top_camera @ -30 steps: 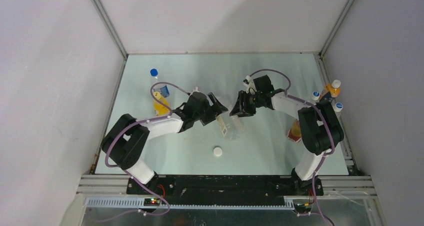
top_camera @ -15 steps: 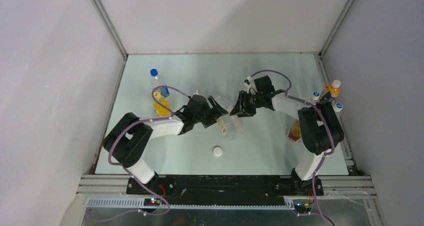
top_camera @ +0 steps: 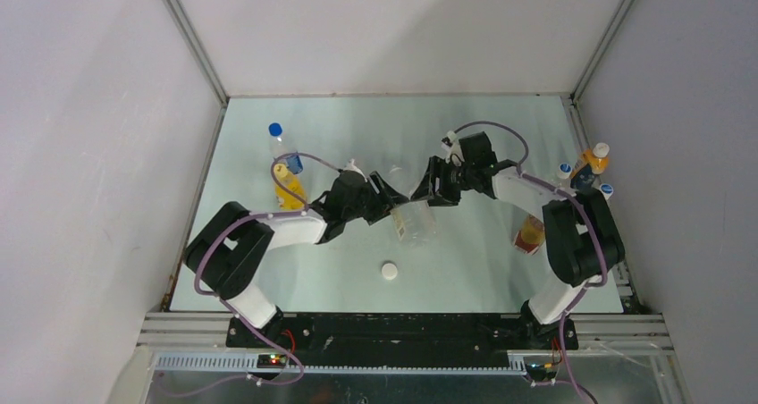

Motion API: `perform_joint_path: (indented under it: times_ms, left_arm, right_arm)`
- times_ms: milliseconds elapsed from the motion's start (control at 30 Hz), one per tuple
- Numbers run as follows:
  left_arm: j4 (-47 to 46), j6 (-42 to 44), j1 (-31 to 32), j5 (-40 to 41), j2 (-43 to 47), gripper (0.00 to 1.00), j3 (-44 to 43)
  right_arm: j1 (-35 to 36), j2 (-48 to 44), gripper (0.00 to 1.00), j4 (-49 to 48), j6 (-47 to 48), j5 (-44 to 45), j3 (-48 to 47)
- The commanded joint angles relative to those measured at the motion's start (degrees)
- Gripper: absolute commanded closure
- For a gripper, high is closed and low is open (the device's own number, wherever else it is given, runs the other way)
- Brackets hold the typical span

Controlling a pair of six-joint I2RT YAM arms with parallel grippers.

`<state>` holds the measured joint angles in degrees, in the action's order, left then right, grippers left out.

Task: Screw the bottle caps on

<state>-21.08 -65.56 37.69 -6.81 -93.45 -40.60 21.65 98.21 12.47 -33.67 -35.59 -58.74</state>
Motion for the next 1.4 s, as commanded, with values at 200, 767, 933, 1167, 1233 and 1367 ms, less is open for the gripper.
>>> perform_joint_path:
  times_ms: [200,767,933,1167,1233,1367]
  left_arm:
    - [8.53,25.86,3.14,8.9,13.95,0.72,-3.7]
    - [9.22,64.2,20.82,29.31,24.63,0.72,-6.75]
    - [8.59,65.37,22.17,30.07,24.66,0.72,-7.47]
    - [7.01,67.89,23.91,29.99,25.34,0.72,-7.13]
    - [6.61,67.93,24.18,29.95,25.63,0.72,-6.85]
    - [6.58,67.77,24.67,30.48,25.72,0.71,-6.97]
  right_arm:
    - [-0.24,-16.44,0.11,1.36,-1.54,5.11,-1.65]
    - [2.01,-28.82,0.11,-0.91,-4.18,13.98,-5.8]
    - [3.69,-27.87,0.14,-0.94,-4.5,14.03,-5.77]
    - [4.96,-26.69,0.26,-1.73,-4.16,15.08,-5.78]
    - [5.29,-26.35,0.29,-1.92,-3.82,15.63,-5.77]
    - [5.85,-25.81,0.4,-2.07,-3.18,15.79,-5.77]
